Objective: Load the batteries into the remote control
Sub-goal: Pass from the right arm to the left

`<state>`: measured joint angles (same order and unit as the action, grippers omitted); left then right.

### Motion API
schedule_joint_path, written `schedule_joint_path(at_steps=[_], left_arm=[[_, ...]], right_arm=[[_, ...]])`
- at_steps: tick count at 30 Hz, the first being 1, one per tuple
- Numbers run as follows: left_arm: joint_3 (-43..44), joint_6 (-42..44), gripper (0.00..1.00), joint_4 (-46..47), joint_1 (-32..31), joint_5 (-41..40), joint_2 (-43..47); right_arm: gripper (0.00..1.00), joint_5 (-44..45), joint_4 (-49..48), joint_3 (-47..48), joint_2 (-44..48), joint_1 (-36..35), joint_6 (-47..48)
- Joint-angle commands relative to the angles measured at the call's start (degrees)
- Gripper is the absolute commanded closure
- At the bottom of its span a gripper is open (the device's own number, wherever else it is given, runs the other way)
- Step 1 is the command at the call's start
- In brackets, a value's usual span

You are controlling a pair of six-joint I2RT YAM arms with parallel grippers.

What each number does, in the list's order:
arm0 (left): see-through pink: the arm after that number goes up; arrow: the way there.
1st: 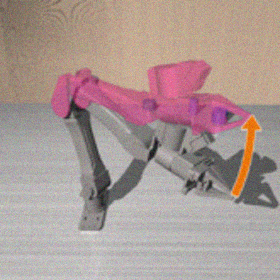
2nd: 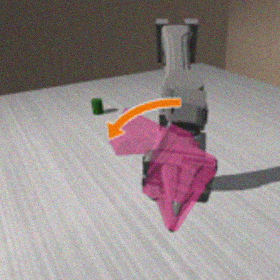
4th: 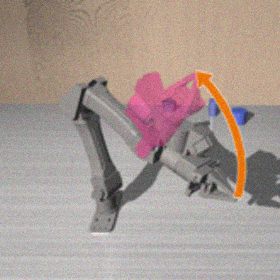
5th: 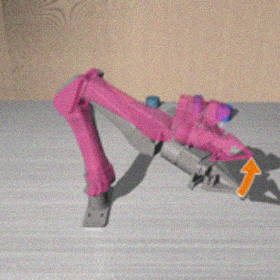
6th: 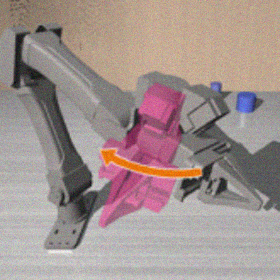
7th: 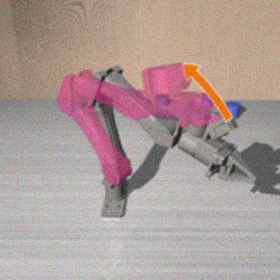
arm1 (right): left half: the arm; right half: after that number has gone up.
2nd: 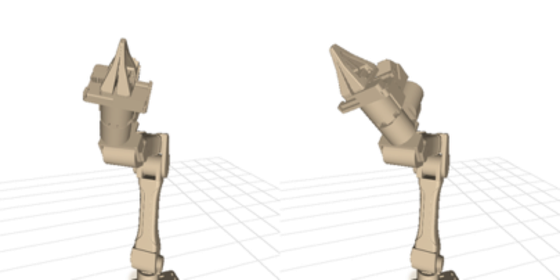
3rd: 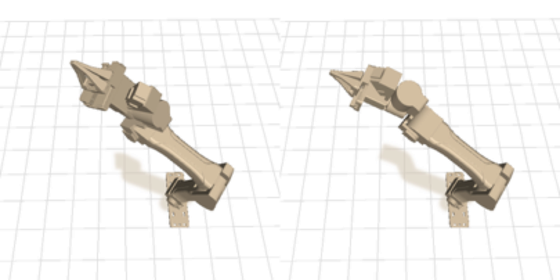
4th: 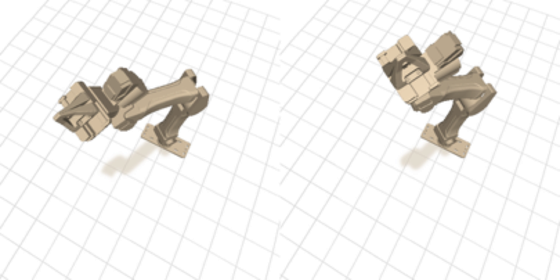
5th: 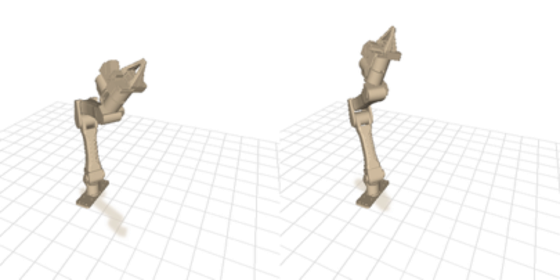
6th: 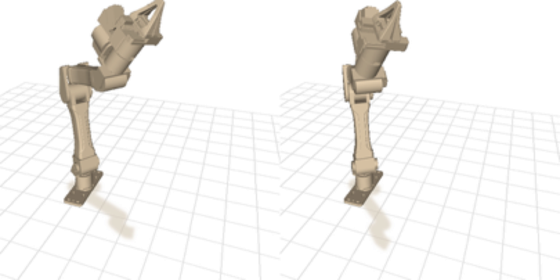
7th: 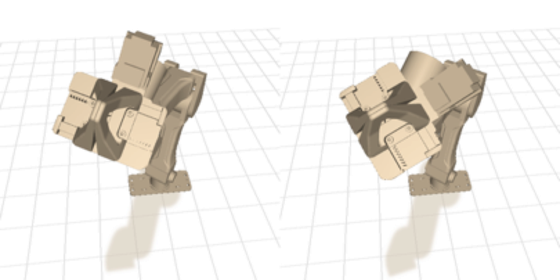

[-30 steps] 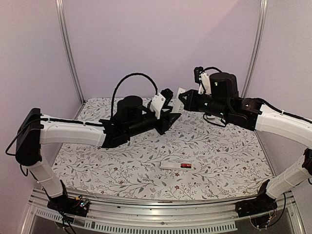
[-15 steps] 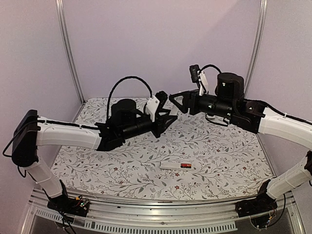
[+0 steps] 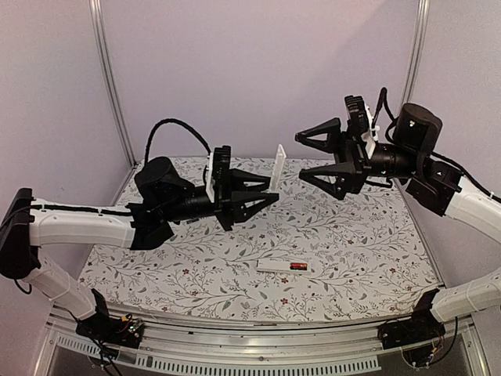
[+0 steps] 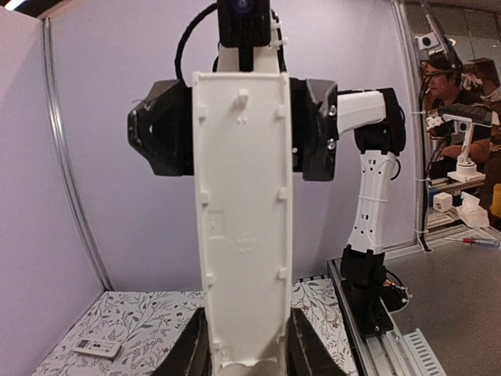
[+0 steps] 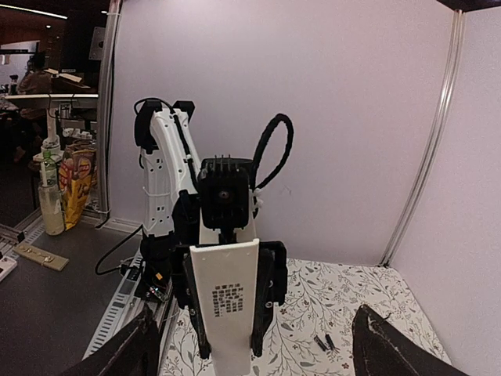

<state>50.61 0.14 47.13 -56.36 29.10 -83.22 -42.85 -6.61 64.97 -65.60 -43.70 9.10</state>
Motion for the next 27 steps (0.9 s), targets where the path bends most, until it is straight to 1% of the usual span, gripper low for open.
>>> schedule_joint_path(at_steps=[1,5,9,16,18,20,21,23,27], left_arm=[[-0.2,-1.9,0.84,3.2,0.0,5.4,-0.3],[0.6,-2.3,0.84,3.0,-0.1,6.7,-1.6],[1.0,-2.3,0.84,2.9,-0.3,6.5,-2.4],[1.0,-1.8,0.84,2.7,-0.3,5.3,-2.6],[1.0,-1.7,0.84,2.8,-0.3,4.7,-2.6],[0.9,-1.6,0.84,2.9,-0.3,4.1,-2.6],[0.8,-1.6,0.84,3.0,-0.3,3.8,-2.6],[0.6,-1.5,0.84,3.2,-0.3,3.6,-2.5],[0.2,-1.4,0.83,3.2,-0.3,3.0,-2.2]], right_arm=[[0.16,-9.4,-2.5,0.4,-4.0,-0.2,1.2],[0.18,-8.5,-4.0,0.9,-6.2,-1.8,0.2],[0.25,-9.7,-3.9,1.9,-8.8,-2.8,-0.5],[0.37,-11.4,-4.2,1.3,-10.1,-3.5,-0.4],[0.45,-10.7,-4.3,1.0,-10.2,-3.9,-0.5],[0.58,-9.8,-5.1,0.8,-10.3,-4.0,-1.0],[0.62,-9.1,-5.8,0.6,-10.2,-4.0,-1.3],[0.68,-8.3,-6.8,-0.1,-9.7,-4.0,-1.8],[0.75,-8.2,-7.0,-0.6,-9.2,-4.0,-2.1]])
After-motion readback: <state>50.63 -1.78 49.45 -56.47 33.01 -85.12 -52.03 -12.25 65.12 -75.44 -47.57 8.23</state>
